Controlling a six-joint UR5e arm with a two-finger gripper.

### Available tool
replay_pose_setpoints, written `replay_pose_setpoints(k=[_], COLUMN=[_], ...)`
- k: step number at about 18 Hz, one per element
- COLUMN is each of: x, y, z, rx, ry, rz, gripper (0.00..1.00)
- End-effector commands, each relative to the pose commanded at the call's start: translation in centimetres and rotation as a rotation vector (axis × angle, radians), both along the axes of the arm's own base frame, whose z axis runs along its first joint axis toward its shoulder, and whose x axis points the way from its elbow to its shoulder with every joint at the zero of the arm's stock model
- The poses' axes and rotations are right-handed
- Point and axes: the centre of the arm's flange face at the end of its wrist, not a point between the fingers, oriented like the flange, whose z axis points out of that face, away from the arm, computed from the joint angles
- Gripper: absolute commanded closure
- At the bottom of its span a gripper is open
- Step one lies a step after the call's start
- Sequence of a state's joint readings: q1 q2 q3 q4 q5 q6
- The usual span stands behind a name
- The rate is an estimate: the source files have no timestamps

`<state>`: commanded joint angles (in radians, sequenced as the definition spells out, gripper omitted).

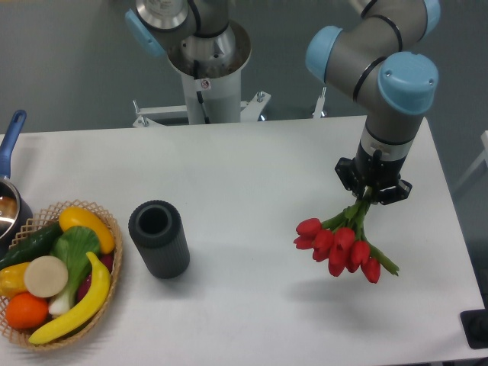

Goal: Insert the flowers into the vase
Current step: 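Carry the red tulip bunch with the gripper toward the black vase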

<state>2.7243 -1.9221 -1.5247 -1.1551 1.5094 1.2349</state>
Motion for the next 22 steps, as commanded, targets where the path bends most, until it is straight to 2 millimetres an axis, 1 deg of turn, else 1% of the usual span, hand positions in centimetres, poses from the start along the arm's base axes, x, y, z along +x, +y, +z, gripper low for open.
replay_pose_setpoints(k=[4, 7, 10, 12, 14, 15, 18, 19, 22], x=[0.0, -0.2, 0.9, 1.3, 2.1, 2.2, 3.7, 4.4, 5.9], y=[0.0, 0.5, 2.4, 3.6, 5.1, 5.5, 6.7, 7.5, 9.1], z=[0.1, 0.5, 1.8, 2.5, 3.1, 3.3, 4.5, 4.8, 5.8], rx=[-0.001, 0.007, 0.053, 0.130, 0.217, 0.252, 0.378, 0.413, 0.568], ry=[0.002, 0.008, 0.021, 0.021, 0.016, 0.004, -0.063, -0.088, -0.208], rz=[0.000, 0.009, 0.015, 0.013, 0.022, 0.035, 0.035, 0.031, 0.033], gripper=[0.92, 0.91, 0.92, 0.92, 0.89, 0.89, 0.89, 0.89, 0.89])
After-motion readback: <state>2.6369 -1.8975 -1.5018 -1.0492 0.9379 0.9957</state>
